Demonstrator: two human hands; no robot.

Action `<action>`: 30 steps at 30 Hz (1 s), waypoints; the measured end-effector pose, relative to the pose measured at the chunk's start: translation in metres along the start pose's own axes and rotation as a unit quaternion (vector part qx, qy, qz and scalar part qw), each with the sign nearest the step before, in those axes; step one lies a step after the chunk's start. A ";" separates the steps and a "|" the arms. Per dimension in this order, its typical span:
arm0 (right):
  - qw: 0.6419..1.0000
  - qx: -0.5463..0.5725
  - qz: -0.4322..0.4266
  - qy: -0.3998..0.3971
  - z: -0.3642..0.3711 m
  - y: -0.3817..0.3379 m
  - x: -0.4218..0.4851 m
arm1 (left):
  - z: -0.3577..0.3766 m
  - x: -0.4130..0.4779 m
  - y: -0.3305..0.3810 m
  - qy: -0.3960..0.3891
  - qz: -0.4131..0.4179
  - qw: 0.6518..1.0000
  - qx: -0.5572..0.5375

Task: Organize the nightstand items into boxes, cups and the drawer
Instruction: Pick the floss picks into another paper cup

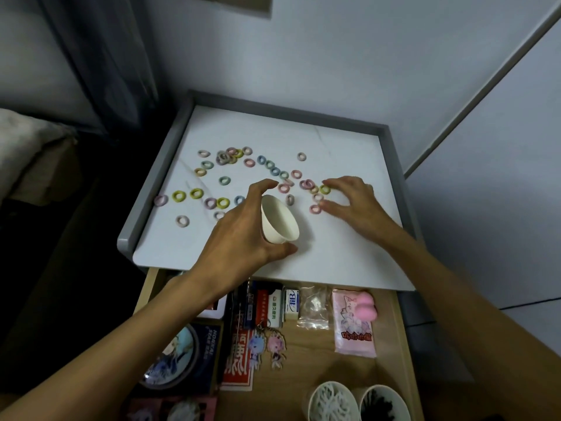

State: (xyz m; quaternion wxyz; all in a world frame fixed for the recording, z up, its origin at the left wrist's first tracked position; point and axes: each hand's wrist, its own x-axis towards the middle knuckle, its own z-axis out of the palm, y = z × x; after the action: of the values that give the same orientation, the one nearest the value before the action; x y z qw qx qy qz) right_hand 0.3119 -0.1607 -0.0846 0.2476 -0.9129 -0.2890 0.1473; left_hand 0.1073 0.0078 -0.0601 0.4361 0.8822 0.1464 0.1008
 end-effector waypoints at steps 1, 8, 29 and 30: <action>1.000 0.013 -0.012 0.007 0.005 -0.003 -0.001 | 0.000 0.001 0.000 0.000 0.000 1.000 0.001; 0.994 0.063 -0.059 0.070 0.020 -0.014 -0.004 | 0.001 -0.001 0.003 -0.005 0.003 1.000 0.015; 0.963 0.067 -0.243 -0.091 0.005 -0.104 -0.059 | 0.008 0.002 0.005 -0.011 0.016 0.999 -0.027; 0.964 0.082 -0.239 -0.082 0.005 -0.102 -0.057 | 0.008 0.001 0.005 -0.011 0.016 0.999 -0.029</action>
State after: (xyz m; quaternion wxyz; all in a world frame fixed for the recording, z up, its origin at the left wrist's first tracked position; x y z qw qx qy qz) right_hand 0.2184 -0.1214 -0.0268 0.3247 -0.7786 -0.5053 0.1816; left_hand 0.1115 -0.0004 -0.0609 0.4615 0.8723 0.1246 0.1023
